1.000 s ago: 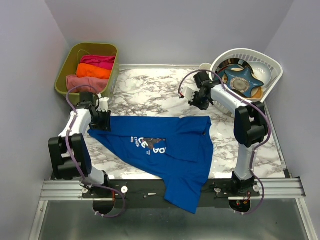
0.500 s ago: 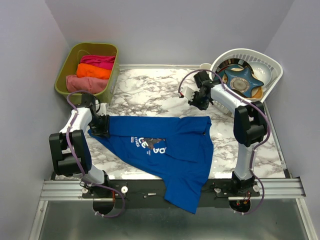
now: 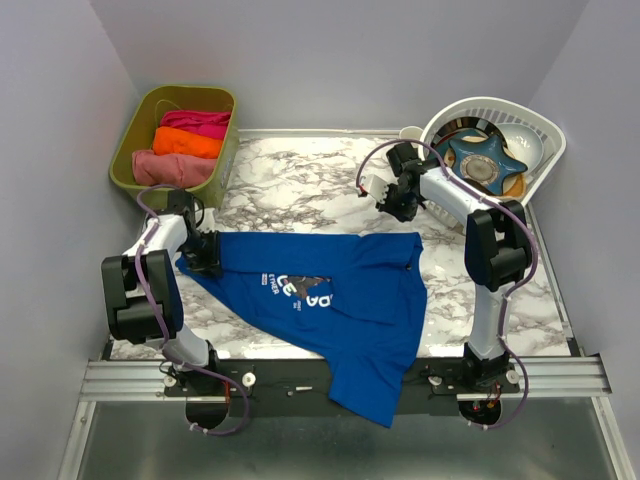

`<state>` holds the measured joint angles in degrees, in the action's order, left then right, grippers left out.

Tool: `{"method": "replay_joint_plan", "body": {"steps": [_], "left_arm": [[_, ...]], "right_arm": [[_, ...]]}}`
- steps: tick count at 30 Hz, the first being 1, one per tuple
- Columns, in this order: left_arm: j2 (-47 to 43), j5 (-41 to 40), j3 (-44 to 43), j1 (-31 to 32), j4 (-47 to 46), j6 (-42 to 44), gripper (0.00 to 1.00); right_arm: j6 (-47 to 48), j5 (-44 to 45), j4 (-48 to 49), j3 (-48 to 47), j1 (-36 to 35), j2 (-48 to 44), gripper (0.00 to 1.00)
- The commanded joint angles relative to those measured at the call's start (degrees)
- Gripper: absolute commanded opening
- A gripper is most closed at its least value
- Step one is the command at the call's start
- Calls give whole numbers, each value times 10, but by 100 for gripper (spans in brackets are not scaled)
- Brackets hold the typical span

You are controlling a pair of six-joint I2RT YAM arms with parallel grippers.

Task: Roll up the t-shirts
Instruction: Fold the T-shirt at the center of the board.

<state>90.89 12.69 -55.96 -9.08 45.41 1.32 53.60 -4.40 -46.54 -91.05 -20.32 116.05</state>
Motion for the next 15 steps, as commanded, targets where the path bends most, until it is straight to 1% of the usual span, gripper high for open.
{"method": "replay_joint_plan", "body": {"steps": [1,2,3,5,6,7,12,15], "left_arm": [[7,19,9,12,-15,-11,37],[6,20,8,11,-15,-11,35],[3,21,8,11,-15,-11,29],[-2,22,8,12,-13,-11,24],[-7,23,8,12,-12,-10,18],[-10,23,9,12,-12,-9,15],[-19,24,11,11,-12,-8,0],[-37,16,6,12,7,4,0]], "right_arm": [[4,-16,-16,-14,-6,14,23],[6,-15,-15,-13,-6,13,23],[6,-15,-14,-11,-6,13,23],[7,-15,-10,-7,-7,10,23],[7,-15,-9,-5,-7,9,23],[8,-16,-8,1,-8,8,23],[16,-24,-7,4,-10,2,23],[35,-47,-22,3,-10,-6,23]]}}
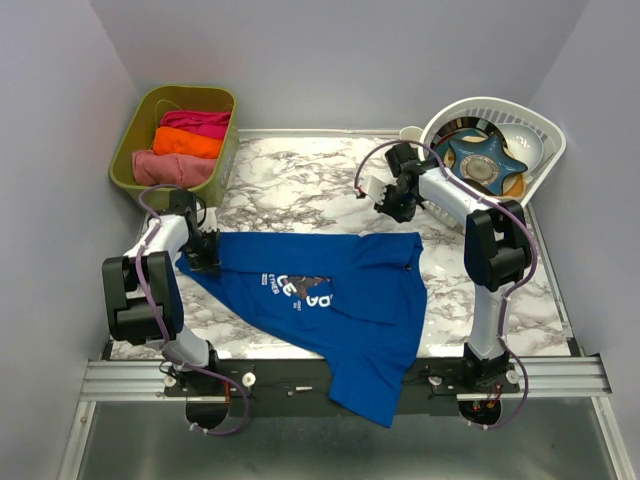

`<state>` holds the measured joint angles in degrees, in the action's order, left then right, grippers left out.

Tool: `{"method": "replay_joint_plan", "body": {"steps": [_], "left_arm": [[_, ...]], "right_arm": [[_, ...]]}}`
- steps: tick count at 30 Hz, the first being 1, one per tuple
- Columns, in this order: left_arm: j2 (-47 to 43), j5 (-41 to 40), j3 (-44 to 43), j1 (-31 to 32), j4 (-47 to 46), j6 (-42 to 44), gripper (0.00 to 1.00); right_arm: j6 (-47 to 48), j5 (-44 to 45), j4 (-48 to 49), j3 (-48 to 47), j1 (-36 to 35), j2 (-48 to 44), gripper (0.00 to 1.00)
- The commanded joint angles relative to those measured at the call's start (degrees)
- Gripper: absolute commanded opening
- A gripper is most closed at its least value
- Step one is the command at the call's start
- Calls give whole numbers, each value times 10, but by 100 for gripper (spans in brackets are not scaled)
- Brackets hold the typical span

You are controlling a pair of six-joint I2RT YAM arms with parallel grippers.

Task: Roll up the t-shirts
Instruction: Fold the T-shirt at the center of the board.

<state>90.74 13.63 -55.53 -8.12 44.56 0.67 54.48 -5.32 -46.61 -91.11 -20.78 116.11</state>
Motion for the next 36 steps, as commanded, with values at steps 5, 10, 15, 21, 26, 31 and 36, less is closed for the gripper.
{"method": "replay_joint_plan", "body": {"steps": [5,10,15,21,26,31,36], "left_arm": [[-63,-25,-34,1,73,49,0],[-95,-47,-69,0,129,105,0],[-95,-94,-102,-3,228,135,0],[-66,-155,-111,-4,327,156,0],[-70,-192,-89,-4,374,205,0],[-90,-239,-84,-10,418,224,0],[-156,-367,-67,-23,430,273,40]], "right_arm": [[59,-48,-27,8,-7,-10,24],[87,-55,-36,-3,-7,-3,24],[99,-73,-54,-8,-7,9,24],[107,-77,-42,-3,-7,15,23],[106,-84,-35,-6,-7,20,24],[108,-85,-29,7,-7,17,24],[107,-90,-24,15,-7,14,24]]}}
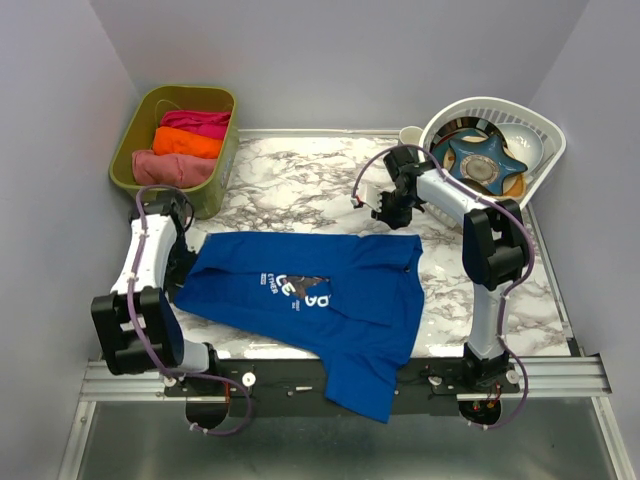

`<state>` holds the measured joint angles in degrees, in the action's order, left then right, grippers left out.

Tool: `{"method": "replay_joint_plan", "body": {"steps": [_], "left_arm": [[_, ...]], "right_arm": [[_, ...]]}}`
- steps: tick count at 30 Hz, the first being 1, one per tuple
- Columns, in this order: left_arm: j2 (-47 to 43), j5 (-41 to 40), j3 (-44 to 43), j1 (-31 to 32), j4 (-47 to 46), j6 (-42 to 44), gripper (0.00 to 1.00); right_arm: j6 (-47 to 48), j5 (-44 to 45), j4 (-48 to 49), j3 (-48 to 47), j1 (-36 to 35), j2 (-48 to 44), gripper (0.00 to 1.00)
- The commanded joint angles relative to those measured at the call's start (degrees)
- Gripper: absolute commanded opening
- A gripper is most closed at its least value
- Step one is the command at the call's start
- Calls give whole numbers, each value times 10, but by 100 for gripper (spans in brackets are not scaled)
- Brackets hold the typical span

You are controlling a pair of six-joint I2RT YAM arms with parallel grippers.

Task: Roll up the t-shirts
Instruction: Fold the T-shirt at the center of the board.

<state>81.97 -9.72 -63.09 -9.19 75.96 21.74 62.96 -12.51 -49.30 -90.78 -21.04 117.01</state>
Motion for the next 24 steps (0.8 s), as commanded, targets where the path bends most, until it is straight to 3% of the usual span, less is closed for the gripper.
{"method": "replay_joint_plan", "body": {"steps": [1,3,5,7,9,11,12,16,20,21,24], "left_arm": [[-97,-140,8,-14,116,111,43],[-127,-117,-14,-29,114,183,52],[-157,-23,-53,-39,102,272,53],[-166,41,-61,-45,54,277,61],[-147,65,-45,-44,-39,242,59],[-76,96,-50,-44,-118,175,51],[-48,109,-58,-44,-142,150,42],[52,176,-76,-36,-282,70,29],[67,211,-15,-6,-481,81,9],[72,219,-13,0,-496,90,4],[115,218,-31,15,-500,110,2]], "right_arm": [[25,-18,3,14,-4,4,23],[27,-21,7,17,-4,6,24],[25,-22,9,15,-4,10,24],[15,-23,4,-1,-4,20,24],[8,-21,-9,-18,-4,23,23],[8,-11,-14,-19,-3,15,23],[10,-7,-16,-17,-2,9,23],[33,19,-29,12,10,-25,23],[52,48,-43,27,17,-33,22],[54,50,-51,25,16,-31,21],[68,64,-90,13,16,-17,35]]}}
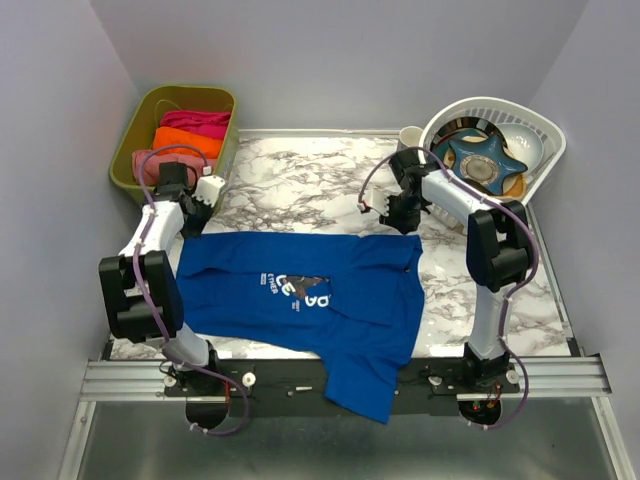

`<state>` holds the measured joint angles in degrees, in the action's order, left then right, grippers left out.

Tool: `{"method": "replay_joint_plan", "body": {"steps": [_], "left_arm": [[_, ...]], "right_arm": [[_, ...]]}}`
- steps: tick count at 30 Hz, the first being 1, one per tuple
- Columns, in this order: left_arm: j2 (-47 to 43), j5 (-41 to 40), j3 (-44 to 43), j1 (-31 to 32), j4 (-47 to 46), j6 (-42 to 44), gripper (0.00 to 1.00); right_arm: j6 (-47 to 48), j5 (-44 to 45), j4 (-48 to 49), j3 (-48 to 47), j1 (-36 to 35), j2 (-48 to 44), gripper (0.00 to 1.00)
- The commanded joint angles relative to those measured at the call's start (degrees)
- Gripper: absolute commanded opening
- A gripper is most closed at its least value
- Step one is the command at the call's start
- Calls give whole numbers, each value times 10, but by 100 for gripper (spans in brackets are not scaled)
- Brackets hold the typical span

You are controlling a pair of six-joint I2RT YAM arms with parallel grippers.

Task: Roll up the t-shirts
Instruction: Fold the T-shirt at the center of the board.

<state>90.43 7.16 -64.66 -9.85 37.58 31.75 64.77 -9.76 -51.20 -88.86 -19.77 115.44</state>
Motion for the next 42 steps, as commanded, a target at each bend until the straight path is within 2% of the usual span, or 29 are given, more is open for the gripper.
{"method": "replay_joint_plan", "body": {"steps": [1,4,8,16,18,21,25,32,36,40,42], "left_arm": [[49,49,-21,22,-110,15,2],[58,44,-24,23,-102,29,2],[49,35,26,22,-116,70,1],[62,13,74,24,-161,108,1],[67,5,79,24,-175,112,1],[77,0,86,26,-184,124,1],[88,-18,103,31,-213,140,1],[92,-62,166,61,-360,182,0],[112,-89,154,74,-436,190,0],[131,-103,118,76,-444,184,0],[129,-104,109,76,-436,188,0]], "right_arm": [[54,42,-78,-9,3,1,39],[58,64,-85,-8,3,4,42],[59,69,-97,-2,4,1,45],[73,94,-92,-2,3,34,47],[85,113,-99,-5,3,48,43],[105,122,-97,-6,3,61,31],[123,148,-72,7,3,66,3],[127,223,58,15,3,88,1],[140,258,109,-9,4,109,1],[164,277,159,-35,8,130,1],[166,285,168,-58,11,144,6]]}}
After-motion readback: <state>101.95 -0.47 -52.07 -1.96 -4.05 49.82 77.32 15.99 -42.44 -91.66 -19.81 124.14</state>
